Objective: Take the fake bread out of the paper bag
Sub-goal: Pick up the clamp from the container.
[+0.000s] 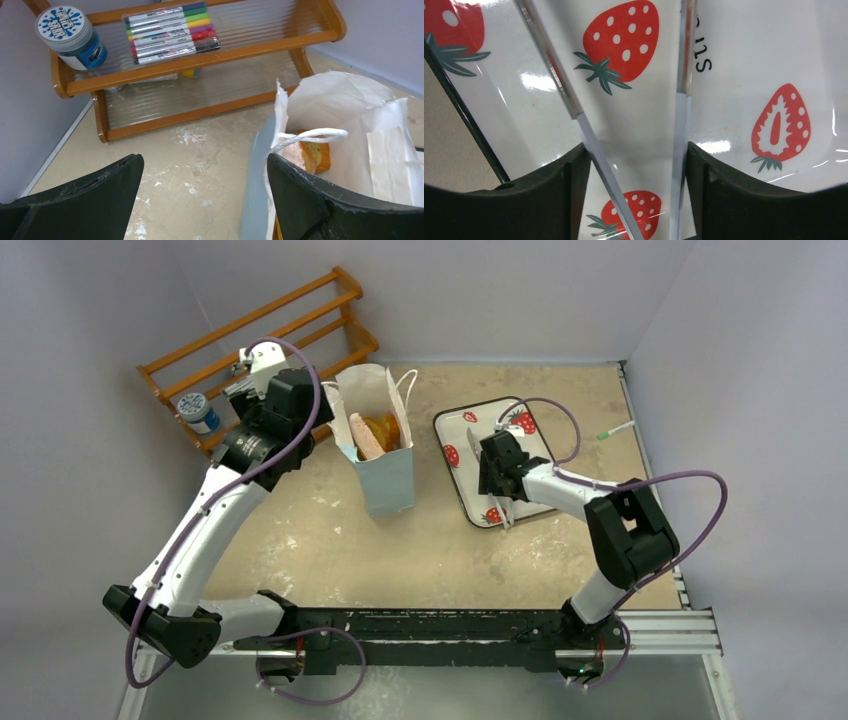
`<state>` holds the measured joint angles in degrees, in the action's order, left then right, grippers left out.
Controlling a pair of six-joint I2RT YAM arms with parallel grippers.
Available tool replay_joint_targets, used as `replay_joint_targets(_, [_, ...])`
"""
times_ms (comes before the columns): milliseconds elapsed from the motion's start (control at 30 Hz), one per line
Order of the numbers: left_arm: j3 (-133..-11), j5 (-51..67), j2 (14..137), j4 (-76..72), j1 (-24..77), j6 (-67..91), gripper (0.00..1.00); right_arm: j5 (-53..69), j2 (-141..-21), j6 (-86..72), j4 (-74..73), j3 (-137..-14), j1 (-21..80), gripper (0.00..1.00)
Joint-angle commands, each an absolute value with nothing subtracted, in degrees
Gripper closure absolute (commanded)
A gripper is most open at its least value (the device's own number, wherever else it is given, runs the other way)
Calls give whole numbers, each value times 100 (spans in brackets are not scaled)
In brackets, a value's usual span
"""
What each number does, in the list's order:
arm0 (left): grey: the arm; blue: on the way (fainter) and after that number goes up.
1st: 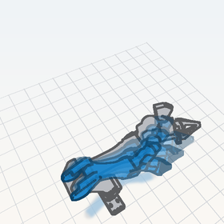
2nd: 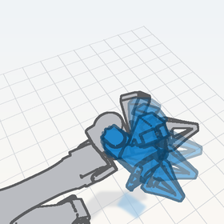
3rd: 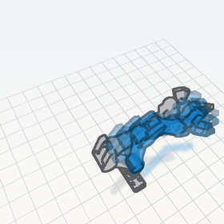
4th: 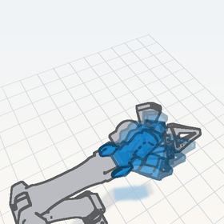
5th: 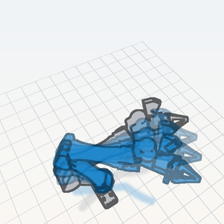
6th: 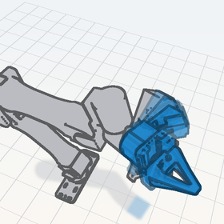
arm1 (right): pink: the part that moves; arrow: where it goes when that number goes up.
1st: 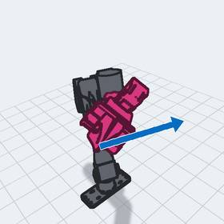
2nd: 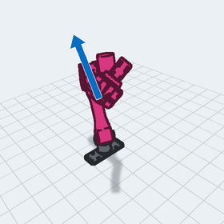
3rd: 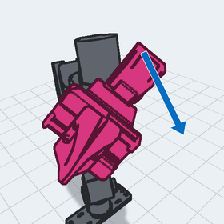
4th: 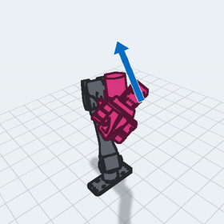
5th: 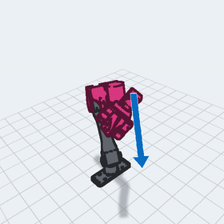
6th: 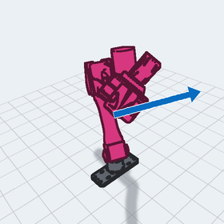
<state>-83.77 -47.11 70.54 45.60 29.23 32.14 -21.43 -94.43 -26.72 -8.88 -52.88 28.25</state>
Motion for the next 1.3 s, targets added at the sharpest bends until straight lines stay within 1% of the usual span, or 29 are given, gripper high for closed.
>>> replay_joint_targets(0, [-8260, -3928, 6824, 4283, 2377, 3522, 6, -2006, -9259, -2581, -780, -5292, 2803, 39])
replay_joint_targets(100, [-8225, -3652, 6803, 4198, 2268, 3695, 5, -2004, -9119, -2583, -867, -5291, 2798, 39])
replay_joint_targets(233, [-8167, -3589, 6615, 4000, 2153, 4073, 3, -2030, -8886, -2584, -997, -5283, 2803, 40])
replay_joint_targets(500, [-7961, -3853, 5928, 3645, 2048, 4940, 1, -2039, -8637, -2563, -1170, -5332, 2797, 41])
replay_joint_targets(700, [-7819, -3059, 5842, 3622, 2053, 5090, 2, -2039, -8630, -2500, -1209, -5384, 2795, 41])
replay_joint_targets(867, [-7169, -2221, 5379, 3194, 2048, 4960, 4, -2040, -8657, -2435, -1256, -5472, 2799, 41])
replay_joint_targets(967, [-7098, -1761, 5476, 3396, 2053, 4840, 3, -2050, -8664, -2405, -1270, -5494, 2801, 41])
replay_joint_targets(1267, [-6933, -1443, 5696, 3365, 2056, 4739, 2, -2064, -8754, -2313, -1321, -5499, 2803, 40])
